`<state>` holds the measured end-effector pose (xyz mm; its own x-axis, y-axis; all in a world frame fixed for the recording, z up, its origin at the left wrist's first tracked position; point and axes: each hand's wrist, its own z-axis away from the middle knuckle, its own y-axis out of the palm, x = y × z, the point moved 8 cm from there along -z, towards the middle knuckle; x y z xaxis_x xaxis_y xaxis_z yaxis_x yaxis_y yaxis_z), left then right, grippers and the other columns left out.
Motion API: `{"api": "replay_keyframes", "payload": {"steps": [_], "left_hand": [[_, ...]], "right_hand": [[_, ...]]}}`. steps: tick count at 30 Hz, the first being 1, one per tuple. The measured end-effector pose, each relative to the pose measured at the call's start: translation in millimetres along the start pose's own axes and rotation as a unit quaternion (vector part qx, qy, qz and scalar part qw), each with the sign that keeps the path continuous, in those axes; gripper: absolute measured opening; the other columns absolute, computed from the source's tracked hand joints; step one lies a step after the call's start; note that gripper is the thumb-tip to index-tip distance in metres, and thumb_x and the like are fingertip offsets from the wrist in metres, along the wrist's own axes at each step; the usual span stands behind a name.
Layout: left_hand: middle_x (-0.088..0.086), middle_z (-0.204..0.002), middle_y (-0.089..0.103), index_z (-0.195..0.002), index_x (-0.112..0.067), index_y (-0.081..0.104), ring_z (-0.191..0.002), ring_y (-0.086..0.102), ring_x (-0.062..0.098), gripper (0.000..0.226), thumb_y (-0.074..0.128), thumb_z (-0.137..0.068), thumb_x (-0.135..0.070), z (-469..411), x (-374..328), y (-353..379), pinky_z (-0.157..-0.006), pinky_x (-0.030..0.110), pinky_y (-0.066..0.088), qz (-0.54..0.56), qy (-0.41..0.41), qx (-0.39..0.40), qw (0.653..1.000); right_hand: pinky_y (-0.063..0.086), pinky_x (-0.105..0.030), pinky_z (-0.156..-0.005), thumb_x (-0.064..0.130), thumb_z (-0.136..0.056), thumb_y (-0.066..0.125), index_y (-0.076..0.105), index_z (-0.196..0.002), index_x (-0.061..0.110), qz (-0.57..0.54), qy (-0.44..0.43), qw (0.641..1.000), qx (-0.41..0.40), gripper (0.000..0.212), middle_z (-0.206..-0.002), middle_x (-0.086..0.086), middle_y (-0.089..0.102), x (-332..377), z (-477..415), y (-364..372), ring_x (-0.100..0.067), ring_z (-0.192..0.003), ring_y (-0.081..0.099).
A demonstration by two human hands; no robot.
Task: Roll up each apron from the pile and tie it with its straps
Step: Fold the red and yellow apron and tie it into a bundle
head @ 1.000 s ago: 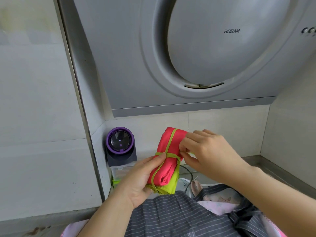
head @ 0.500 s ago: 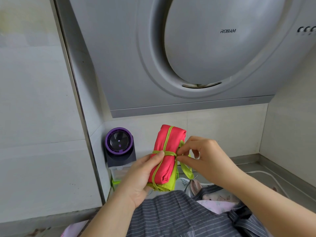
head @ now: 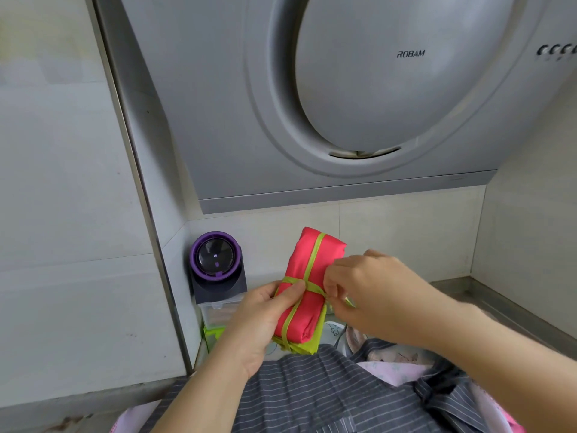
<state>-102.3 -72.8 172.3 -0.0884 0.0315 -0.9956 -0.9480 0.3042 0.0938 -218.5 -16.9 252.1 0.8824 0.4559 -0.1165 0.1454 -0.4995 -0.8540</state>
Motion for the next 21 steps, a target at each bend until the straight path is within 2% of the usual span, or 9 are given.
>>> {"api": "replay_keyframes", "payload": {"steps": [2, 4, 5, 7, 8, 11, 13, 17, 21], "left_hand": [[0.011, -0.093, 0.075, -0.099, -0.012, 0.070, -0.082, 0.072, 0.023, 0.039, 0.069, -0.068, -0.036, 0, 2, 0, -0.084, 0.042, 0.054, 0.014, 0.003, -0.009, 1.000], [0.011, -0.096, 0.074, -0.103, -0.012, 0.069, -0.086, 0.071, 0.023, 0.041, 0.067, -0.070, -0.036, 1, 4, -1, -0.084, 0.041, 0.053, 0.029, 0.002, -0.002, 1.000], [0.011, -0.098, 0.074, -0.106, -0.012, 0.068, -0.088, 0.071, 0.024, 0.043, 0.066, -0.071, -0.037, 1, 5, -1, -0.084, 0.041, 0.053, 0.032, 0.001, 0.003, 0.999], [0.011, -0.101, 0.073, -0.109, -0.012, 0.067, -0.093, 0.070, 0.025, 0.045, 0.064, -0.072, -0.039, 1, 5, 1, -0.085, 0.040, 0.054, 0.039, 0.002, 0.009, 0.999], [0.011, -0.101, 0.073, -0.109, -0.011, 0.067, -0.094, 0.070, 0.025, 0.046, 0.062, -0.073, -0.039, 1, 4, 2, -0.084, 0.039, 0.054, 0.043, 0.005, 0.011, 0.999], [0.007, -0.100, 0.074, -0.108, -0.014, 0.067, -0.092, 0.071, 0.022, 0.046, 0.060, -0.074, -0.043, 2, 2, 11, -0.084, 0.039, 0.053, 0.024, 0.023, 0.018, 0.999], [0.002, -0.098, 0.075, -0.107, -0.018, 0.066, -0.091, 0.071, 0.018, 0.044, 0.059, -0.074, -0.046, 3, 1, 16, -0.085, 0.039, 0.053, -0.003, 0.039, 0.016, 0.999], [-0.006, -0.097, 0.074, -0.105, -0.024, 0.066, -0.093, 0.070, 0.012, 0.053, 0.056, -0.070, -0.062, 9, -5, 21, -0.092, 0.041, 0.052, -0.099, 0.071, 0.007, 0.993], [-0.019, -0.086, 0.072, -0.097, -0.027, 0.067, -0.083, 0.066, -0.001, 0.060, 0.044, -0.070, -0.075, 13, -15, 29, -0.088, 0.031, 0.052, -0.250, 0.087, 0.034, 0.964]], "right_hand": [[0.028, -0.010, -0.062, 0.028, -0.085, 0.052, 0.060, -0.081, 0.028, -0.065, 0.052, 0.996, 0.032, 0.009, -0.074, 0.017, 0.056, -8, 6, 10, -0.002, -0.061, 0.049], [0.030, -0.011, -0.057, 0.031, -0.085, 0.060, 0.063, -0.082, 0.028, -0.162, 0.133, 0.978, 0.022, 0.005, -0.076, 0.016, 0.059, -26, 13, 13, 0.000, -0.060, 0.047], [0.032, -0.012, -0.054, 0.033, -0.082, 0.065, 0.064, -0.081, 0.027, -0.247, 0.186, 0.951, -0.026, 0.007, -0.075, 0.014, 0.060, -39, 17, 10, -0.001, -0.056, 0.045], [0.036, -0.013, -0.054, 0.040, -0.078, 0.071, 0.063, -0.090, 0.025, -0.403, 0.276, 0.863, -0.131, 0.021, -0.079, 0.013, 0.060, -62, 26, 7, -0.003, -0.059, 0.047], [0.040, -0.012, -0.060, 0.047, -0.076, 0.070, 0.061, -0.101, 0.024, -0.454, 0.304, 0.827, -0.130, 0.035, -0.088, 0.013, 0.062, -66, 26, 12, -0.003, -0.069, 0.054], [0.047, -0.018, -0.081, 0.068, -0.067, 0.069, 0.050, -0.126, 0.026, -0.558, 0.315, 0.767, 0.005, 0.075, -0.115, 0.009, 0.063, -51, 17, 40, -0.002, -0.100, 0.062], [0.051, -0.022, -0.079, 0.055, -0.069, 0.075, 0.058, -0.120, 0.018, -0.606, 0.301, 0.735, 0.053, 0.065, -0.110, 0.003, 0.070, -40, 11, 48, -0.010, -0.097, 0.068], [0.055, -0.022, -0.072, 0.024, -0.079, 0.074, 0.066, -0.101, 0.013, -0.592, 0.272, 0.757, 0.036, 0.025, -0.094, -0.002, 0.074, -40, 8, 37, -0.015, -0.086, 0.071], [0.057, -0.029, -0.082, 0.021, -0.077, 0.077, 0.067, -0.102, 0.013, -0.553, 0.265, 0.790, 0.010, 0.027, -0.094, -0.002, 0.074, -52, 14, 26, -0.014, -0.087, 0.071]]}}
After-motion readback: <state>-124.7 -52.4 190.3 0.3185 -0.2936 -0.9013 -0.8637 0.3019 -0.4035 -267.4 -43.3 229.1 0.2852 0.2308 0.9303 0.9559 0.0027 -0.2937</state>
